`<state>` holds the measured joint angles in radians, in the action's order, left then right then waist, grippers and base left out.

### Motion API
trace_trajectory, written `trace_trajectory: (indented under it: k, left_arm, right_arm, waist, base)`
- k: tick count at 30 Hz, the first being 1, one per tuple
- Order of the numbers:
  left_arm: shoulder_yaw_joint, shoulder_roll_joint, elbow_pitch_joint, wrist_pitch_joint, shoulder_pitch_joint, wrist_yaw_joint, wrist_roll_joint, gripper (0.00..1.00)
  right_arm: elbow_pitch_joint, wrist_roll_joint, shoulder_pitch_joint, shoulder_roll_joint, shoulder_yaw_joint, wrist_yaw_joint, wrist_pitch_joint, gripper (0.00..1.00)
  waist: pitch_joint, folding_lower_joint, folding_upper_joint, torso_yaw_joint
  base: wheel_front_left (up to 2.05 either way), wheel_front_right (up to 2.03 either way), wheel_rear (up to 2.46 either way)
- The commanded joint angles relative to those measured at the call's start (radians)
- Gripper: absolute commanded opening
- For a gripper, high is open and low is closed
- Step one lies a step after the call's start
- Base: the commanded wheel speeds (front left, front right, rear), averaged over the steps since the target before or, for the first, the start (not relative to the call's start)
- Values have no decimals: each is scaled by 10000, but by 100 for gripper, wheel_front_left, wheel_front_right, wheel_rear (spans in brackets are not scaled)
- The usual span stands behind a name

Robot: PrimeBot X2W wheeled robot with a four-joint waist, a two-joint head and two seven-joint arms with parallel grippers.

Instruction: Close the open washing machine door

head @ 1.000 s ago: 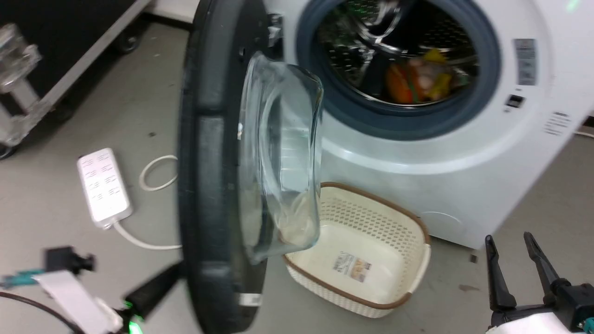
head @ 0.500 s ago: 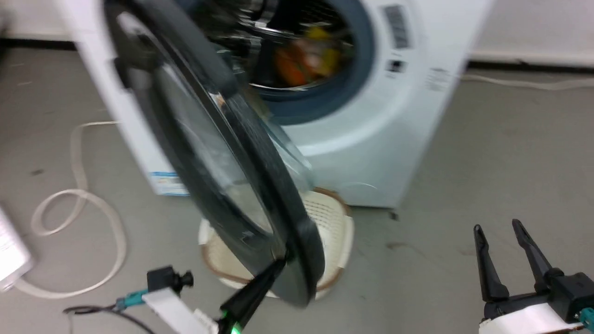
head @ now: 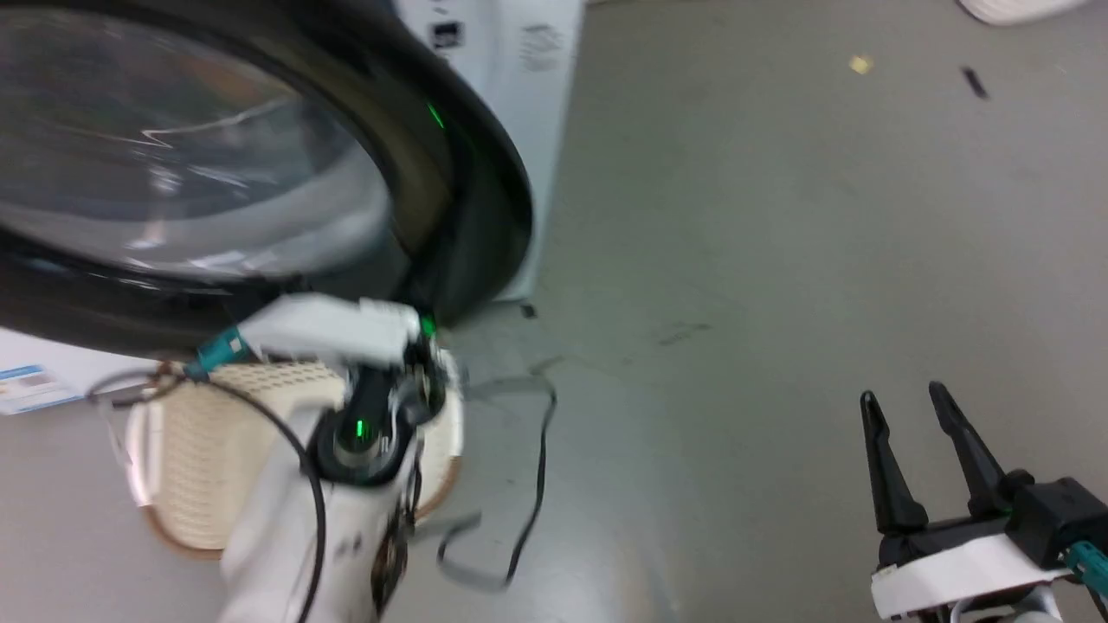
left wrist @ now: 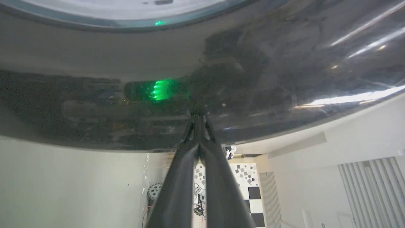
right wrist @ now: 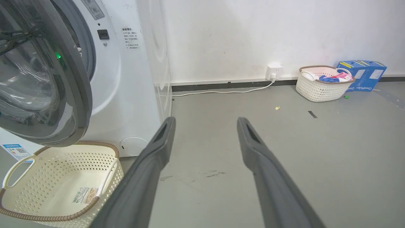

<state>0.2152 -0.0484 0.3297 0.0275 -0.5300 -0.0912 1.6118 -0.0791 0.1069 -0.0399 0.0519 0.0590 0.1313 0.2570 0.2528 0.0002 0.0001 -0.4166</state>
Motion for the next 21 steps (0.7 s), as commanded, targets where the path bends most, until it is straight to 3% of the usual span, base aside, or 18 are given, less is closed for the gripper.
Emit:
trace_trajectory:
  k: [1,7,11,16,17,19,20,21]
  left_arm:
    - [-3,-19,547,-424,-527,-49,-21,0]
    - [251,-19,1933,-1043,-1436,-318,148,0]
    - [523,-19,2041,-1083,-1267,-377,77,0]
    - [1258,-308,596,-1403,-143,-391,-933,0]
    - [1480,-474,257,-1540,200,-391,-1259,4]
    - [1968,-974,-279,-2032,867,-392,-2192,100]
    - [2290,-1488,-707,-2574,1457,-393,-3307,100]
    - [2290,-1488,-707,-2574,1457,-393,-3307,100]
  right_arm:
    - [0,90,-211,-16,-37,-6,43,100]
    - [35,123,-188,-16,-49,-6,45,100]
    - [132,27,-116,-16,-12,-6,46,100]
    - [407,-160,130,-16,69,-6,46,100]
    - [456,-204,203,-16,97,-6,46,100]
    - [541,-294,365,-16,119,-6,46,100]
    - [601,-355,526,-16,125,-6,46,100]
    - [601,-355,526,-16,125,-6,46,100]
  waist:
    - [427,-2,-1,-504]
    - [211,-2,-1,-345]
    - [-31,-2,-1,-30]
    - [-572,-2,-1,731]
    - [-708,-2,-1,925]
    - [-948,-2,-1,1284]
    - [-1195,-2,-1,1648]
    - [-1195,-2,-1,1648]
  base:
    - [0,0,0]
    - [0,0,0]
    - [0,0,0]
    - [0,0,0]
    - [0,0,0]
    - [0,0,0]
    - [0,0,0]
    - [0,0,0]
